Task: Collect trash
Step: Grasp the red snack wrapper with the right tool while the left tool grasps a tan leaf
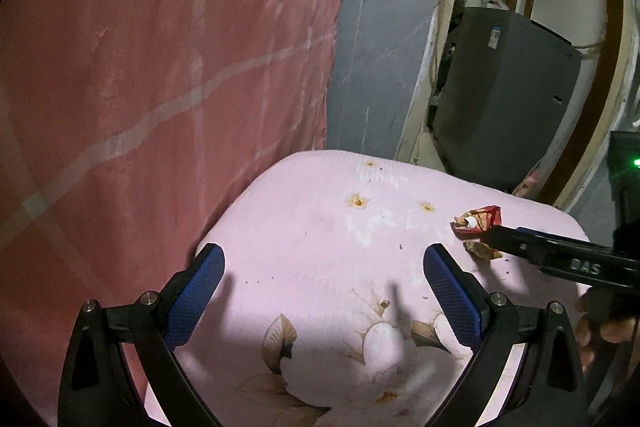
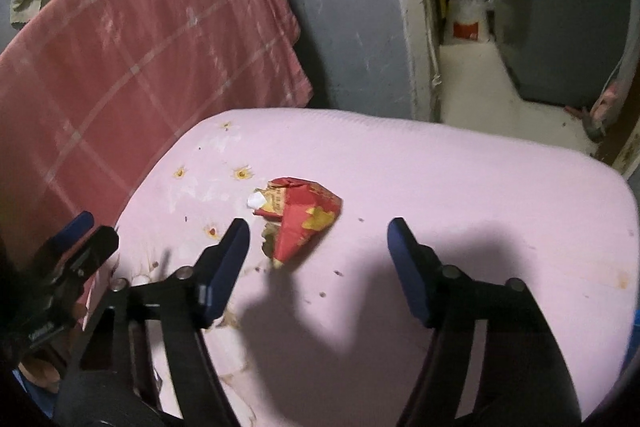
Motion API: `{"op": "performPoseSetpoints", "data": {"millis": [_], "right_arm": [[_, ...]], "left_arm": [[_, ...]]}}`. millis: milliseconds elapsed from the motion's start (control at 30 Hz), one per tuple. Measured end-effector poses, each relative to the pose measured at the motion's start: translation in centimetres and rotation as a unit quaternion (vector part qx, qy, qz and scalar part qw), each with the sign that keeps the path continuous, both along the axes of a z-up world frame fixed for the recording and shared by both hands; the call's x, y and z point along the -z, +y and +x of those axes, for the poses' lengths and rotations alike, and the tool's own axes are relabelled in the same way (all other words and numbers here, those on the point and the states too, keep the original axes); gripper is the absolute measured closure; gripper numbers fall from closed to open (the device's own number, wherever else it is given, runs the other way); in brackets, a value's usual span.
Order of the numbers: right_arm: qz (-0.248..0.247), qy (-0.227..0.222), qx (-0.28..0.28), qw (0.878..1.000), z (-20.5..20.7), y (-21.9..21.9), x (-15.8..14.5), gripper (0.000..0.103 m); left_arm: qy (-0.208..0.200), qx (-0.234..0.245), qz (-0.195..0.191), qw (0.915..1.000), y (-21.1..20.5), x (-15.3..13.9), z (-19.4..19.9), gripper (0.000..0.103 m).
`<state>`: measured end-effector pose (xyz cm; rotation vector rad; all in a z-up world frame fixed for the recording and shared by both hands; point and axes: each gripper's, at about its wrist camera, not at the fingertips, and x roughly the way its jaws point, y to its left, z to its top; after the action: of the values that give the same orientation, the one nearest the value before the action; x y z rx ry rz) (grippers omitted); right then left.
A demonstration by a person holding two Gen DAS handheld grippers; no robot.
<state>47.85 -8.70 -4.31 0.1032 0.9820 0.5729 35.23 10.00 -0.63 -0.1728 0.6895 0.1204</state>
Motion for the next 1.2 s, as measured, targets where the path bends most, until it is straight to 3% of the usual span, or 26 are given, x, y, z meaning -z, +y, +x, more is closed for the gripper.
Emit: {"op": "performPoseSetpoints", "data": {"millis": [33,100,200,267,400,633,867,1200], "right_arm": [[0.002,0.004,-0.001,1.0,0.3,0.1,0.0,0.046],[0.019,0.014,0.0,1.0,0.4,-0.2,0.2,0.067],[0.041,0.022,0.002,0.999,0.5,-1.1,0.2,0.082],[0.042,0.019,0.005,0.999,0.4,-1.5,0.1,0.086],[0.058,0.012,0.017,0.998,-0.2,-3.3,-0.2,0.087],[0.035,-0.022,0.05,0.998,-3.1,-8.3,-1.5,0.087],[0.013,-0.064,0.089,0.994,-6.8,-12.6,-2.7,0.087],[0.002,-0.086,0.086,0.993,-7.6,-12.6,-3.0,0.087]], "left_arm": [[0.001,0.0,-0.001,1.0,0.0,0.0,0.0,0.005],[0.0,0.004,-0.002,1.0,-0.1,0.0,0.0,0.005],[0.003,0.023,-0.001,0.9997,-0.8,-0.1,0.2,0.005],[0.006,0.036,0.001,0.9993,-1.5,-0.1,0.3,0.005],[0.015,0.075,0.003,0.997,-3.3,0.0,0.7,0.006],[0.031,0.142,0.022,0.9892,-6.9,0.6,1.8,0.009],[0.079,0.164,0.006,0.9834,-9.3,1.9,4.4,0.033],[0.11,0.178,0.037,0.9772,-12.2,2.7,7.4,0.065]]}}
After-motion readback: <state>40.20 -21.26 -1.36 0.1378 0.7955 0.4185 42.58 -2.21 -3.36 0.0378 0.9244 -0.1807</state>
